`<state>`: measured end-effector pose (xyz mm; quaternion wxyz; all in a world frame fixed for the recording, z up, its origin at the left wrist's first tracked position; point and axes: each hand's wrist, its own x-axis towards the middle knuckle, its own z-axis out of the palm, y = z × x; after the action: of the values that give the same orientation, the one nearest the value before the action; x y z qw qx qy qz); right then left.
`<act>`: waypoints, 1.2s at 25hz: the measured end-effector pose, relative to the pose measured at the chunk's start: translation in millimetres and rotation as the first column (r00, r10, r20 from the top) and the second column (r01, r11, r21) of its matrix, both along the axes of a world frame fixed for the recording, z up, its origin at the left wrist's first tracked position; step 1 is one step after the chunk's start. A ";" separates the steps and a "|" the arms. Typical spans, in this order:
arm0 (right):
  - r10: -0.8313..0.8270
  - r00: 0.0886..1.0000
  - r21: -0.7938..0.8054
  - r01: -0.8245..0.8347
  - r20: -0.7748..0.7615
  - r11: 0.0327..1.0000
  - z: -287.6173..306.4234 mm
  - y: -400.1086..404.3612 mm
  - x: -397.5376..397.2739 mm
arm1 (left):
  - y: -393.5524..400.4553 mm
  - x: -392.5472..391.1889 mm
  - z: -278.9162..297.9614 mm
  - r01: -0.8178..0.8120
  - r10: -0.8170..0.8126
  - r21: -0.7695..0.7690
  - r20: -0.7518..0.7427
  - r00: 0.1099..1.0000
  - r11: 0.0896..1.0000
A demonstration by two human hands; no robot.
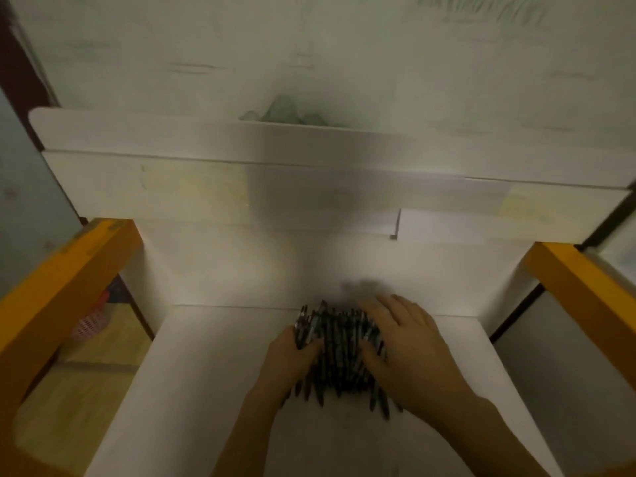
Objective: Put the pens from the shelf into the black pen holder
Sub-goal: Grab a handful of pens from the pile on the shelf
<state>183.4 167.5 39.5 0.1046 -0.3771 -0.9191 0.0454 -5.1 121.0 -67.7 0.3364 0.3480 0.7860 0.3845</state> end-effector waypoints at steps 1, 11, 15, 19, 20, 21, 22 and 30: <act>-0.014 1.000 0.005 0.014 0.001 1.000 2.0 -2.4 3.7 | -0.1 3.3 1.2 0.006 -0.006 0.013 0.003 1.000 1.000; -0.093 0.991 0.112 0.103 -0.093 0.988 36.8 -12.5 42.3 | -2.4 42.4 80.1 0.066 -0.097 0.235 0.120 0.988 0.970; -0.116 0.980 0.185 0.146 -0.161 0.972 62.7 -4.5 85.7 | 8.9 94.4 142.6 0.177 -0.189 0.369 -0.004 0.982 0.912; -0.175 0.960 0.287 0.235 -0.219 0.928 95.4 4.7 162.7 | 23.4 170.2 198.9 0.318 -0.301 0.419 -0.107 0.947 0.850; -0.186 0.952 0.304 0.257 -0.242 0.917 104.2 6.6 191.5 | 27.7 197.1 210.2 0.353 -0.333 0.430 -0.124 0.935 0.831; -0.200 0.944 0.315 0.280 -0.264 0.907 111.4 8.6 222.1 | 31.4 226.3 220.5 0.385 -0.367 0.446 -0.130 0.921 0.808; -0.220 0.933 0.321 0.310 -0.285 0.895 118.4 10.1 254.7 | 35.6 257.6 229.6 0.413 -0.397 0.466 -0.137 0.907 0.783; -0.427 0.825 0.339 0.548 -0.371 0.764 153.8 16.1 517.7 | 84.1 519.6 271.9 0.607 -0.558 0.529 -0.274 0.783 0.593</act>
<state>701.2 183.6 193.3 0.3187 -0.5622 -0.7507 -0.1369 514.5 205.1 204.1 0.2859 0.6870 0.4810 0.4636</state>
